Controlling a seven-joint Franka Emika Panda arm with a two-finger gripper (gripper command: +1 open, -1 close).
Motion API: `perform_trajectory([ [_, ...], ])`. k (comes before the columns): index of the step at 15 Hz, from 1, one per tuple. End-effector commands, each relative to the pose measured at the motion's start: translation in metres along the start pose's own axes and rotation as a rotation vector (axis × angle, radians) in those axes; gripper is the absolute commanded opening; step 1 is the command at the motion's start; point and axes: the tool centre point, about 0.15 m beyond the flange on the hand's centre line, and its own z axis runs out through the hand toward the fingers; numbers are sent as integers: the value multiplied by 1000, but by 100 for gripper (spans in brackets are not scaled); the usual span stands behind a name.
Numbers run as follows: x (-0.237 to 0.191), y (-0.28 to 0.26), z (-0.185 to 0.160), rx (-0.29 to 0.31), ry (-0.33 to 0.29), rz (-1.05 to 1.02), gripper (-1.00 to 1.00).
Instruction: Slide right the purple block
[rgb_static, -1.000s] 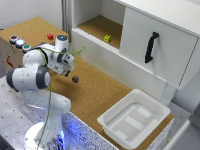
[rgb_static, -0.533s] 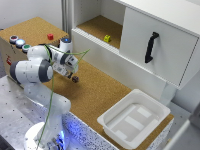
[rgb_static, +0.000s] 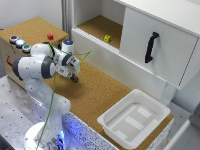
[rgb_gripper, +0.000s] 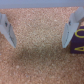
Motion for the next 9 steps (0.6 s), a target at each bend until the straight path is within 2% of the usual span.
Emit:
perform_trajectory([
  [1, 29, 5, 14, 12, -56, -19, -100],
  [9, 19, 22, 12, 9, -58, 20, -100],
])
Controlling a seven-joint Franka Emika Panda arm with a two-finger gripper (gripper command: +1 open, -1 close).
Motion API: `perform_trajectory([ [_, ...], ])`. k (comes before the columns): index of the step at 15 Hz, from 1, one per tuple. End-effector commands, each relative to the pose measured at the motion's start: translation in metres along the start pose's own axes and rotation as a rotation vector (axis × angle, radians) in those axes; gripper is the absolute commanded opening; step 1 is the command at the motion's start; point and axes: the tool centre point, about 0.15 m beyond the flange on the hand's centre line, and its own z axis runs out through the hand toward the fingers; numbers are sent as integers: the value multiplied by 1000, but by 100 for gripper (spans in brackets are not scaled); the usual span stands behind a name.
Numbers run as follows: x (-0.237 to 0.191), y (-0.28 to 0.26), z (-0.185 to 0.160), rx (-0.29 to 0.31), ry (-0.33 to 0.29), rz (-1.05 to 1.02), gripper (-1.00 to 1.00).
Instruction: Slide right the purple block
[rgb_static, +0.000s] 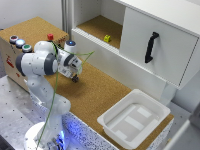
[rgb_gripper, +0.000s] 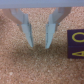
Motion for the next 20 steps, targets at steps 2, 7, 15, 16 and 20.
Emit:
perform_trajectory([
  [2, 4, 20, 5, 9, -47, 24, -100],
  [7, -9, 40, 0, 6, -33, 72, -100],
  [15, -27, 73, -10, -8, -23, 110, -100],
  [16, -28, 76, -11, -12, -24, 108, -100],
  [20, -32, 92, -17, -26, -20, 112, -100],
])
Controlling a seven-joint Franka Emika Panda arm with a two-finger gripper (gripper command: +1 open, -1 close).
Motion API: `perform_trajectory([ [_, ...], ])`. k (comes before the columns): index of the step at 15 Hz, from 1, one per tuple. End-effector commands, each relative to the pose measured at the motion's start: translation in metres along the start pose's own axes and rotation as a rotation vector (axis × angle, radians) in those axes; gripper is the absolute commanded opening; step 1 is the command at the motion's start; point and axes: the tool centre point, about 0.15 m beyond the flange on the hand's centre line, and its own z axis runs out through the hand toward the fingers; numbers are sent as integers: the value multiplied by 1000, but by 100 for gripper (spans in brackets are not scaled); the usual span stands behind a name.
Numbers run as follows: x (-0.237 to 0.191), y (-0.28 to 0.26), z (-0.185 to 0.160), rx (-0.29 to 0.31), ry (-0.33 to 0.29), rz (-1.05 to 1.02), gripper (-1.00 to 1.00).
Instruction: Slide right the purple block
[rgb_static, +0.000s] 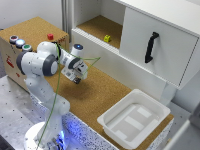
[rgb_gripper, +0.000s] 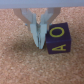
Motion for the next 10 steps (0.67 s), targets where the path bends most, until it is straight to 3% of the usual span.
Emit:
perform_trajectory([
  [1, -16, 34, -18, -30, 16, -11, -100],
  [10, -14, 82, -28, -75, 10, -21, -100],
])
